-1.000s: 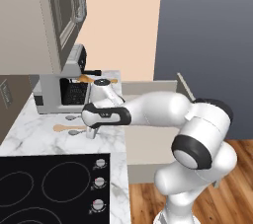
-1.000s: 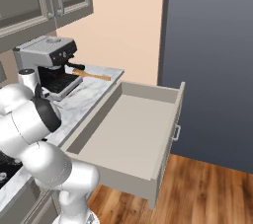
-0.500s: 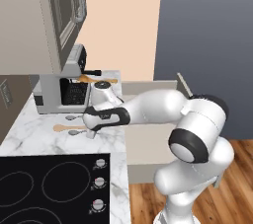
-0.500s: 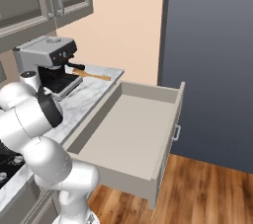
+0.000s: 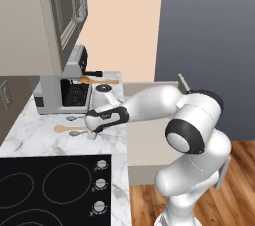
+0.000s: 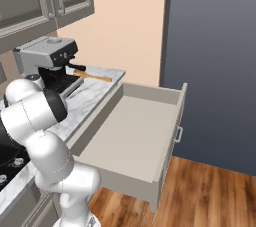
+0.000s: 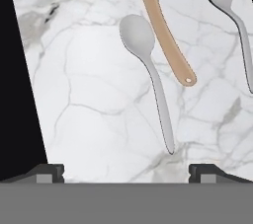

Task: Organize the utensils by type. Pick up the wooden spoons from the counter and place them in the open cabinet. Then pick up the metallic utensils from the counter and place them in the open drawer.

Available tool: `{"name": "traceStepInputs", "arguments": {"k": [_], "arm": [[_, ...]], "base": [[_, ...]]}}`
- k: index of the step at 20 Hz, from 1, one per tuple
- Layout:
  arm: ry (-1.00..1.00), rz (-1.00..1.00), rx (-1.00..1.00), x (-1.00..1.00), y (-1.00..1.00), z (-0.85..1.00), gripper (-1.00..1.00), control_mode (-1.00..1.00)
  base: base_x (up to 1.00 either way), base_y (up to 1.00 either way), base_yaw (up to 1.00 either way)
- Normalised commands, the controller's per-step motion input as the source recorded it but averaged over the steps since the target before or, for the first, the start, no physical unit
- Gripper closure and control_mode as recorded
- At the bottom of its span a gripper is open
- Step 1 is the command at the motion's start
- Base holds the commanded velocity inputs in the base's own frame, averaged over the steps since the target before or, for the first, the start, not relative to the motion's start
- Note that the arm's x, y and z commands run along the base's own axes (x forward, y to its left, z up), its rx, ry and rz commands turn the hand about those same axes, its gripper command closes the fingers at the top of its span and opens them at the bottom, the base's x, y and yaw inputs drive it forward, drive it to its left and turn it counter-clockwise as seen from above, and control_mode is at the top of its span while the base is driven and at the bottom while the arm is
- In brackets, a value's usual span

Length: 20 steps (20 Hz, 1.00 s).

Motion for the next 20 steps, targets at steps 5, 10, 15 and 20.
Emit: {"name": "traceStepInputs", "arguments": {"k": [5,10,15,20], "arm": [[-0.03,0.0,0.0,0.05,0.04,-0.16,-1.0,-1.0],[-0.01,0.0,0.0,0.15,0.05,-0.14,-1.0,-1.0],[0.0,0.0,0.0,0.24,0.08,-0.19,-1.0,-1.0],[0.0,0.0,0.0,0.16,0.12,-0.2,-1.0,-1.0]], "base": [[0.0,0.0,0.0],[0.0,0.0,0.0],[0.0,0.0,0.0],[0.0,0.0,0.0]]}}
